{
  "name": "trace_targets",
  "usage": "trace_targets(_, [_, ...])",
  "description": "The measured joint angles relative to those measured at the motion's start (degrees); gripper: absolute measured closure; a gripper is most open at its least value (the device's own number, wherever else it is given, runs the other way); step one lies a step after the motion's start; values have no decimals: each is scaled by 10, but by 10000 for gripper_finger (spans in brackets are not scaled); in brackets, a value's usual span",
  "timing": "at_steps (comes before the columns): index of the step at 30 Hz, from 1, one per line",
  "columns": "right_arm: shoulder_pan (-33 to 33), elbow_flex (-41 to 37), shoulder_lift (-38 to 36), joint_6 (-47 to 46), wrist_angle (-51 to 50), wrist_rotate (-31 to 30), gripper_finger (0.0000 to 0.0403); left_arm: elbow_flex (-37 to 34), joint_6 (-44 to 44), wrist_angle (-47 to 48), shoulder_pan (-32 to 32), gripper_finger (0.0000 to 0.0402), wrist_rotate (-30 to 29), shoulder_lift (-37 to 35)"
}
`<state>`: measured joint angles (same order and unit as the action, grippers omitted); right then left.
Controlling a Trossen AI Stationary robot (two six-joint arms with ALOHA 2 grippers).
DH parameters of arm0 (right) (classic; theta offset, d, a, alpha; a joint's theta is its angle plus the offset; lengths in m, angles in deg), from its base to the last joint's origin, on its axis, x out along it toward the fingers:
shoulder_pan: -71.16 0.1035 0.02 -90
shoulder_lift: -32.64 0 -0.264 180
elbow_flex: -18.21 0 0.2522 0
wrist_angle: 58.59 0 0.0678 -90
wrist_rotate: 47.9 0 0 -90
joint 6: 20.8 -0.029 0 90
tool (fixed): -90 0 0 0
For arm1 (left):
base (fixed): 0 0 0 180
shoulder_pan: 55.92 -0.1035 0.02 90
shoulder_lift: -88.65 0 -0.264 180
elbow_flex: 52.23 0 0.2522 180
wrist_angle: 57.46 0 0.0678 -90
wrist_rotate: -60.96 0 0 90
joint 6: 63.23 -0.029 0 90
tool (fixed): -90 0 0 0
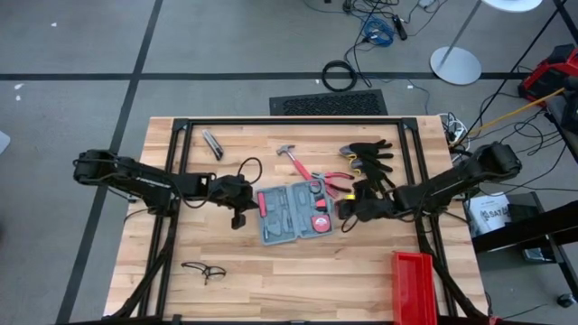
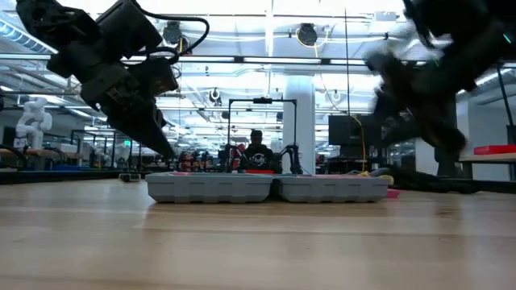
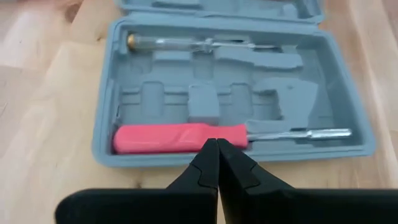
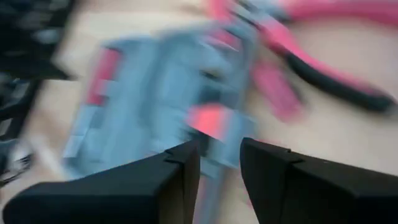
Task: Prefit tool cases
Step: Remove the pink screwdriver from the gray prefit tool case
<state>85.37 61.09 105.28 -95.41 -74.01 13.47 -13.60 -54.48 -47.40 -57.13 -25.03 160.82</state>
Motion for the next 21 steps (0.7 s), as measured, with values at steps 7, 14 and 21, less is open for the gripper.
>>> trace_targets(7, [-55,183,93,262,-20,4,321,0,14,59,-20,401,-26,0])
trace_targets(14, [-115,375,304,420,-36,91,319,0,15,81,-20,402,-26,0])
trace_targets(21, [-159,554,463,457,-92,252,279,0,31,77,-16,402,-23,4])
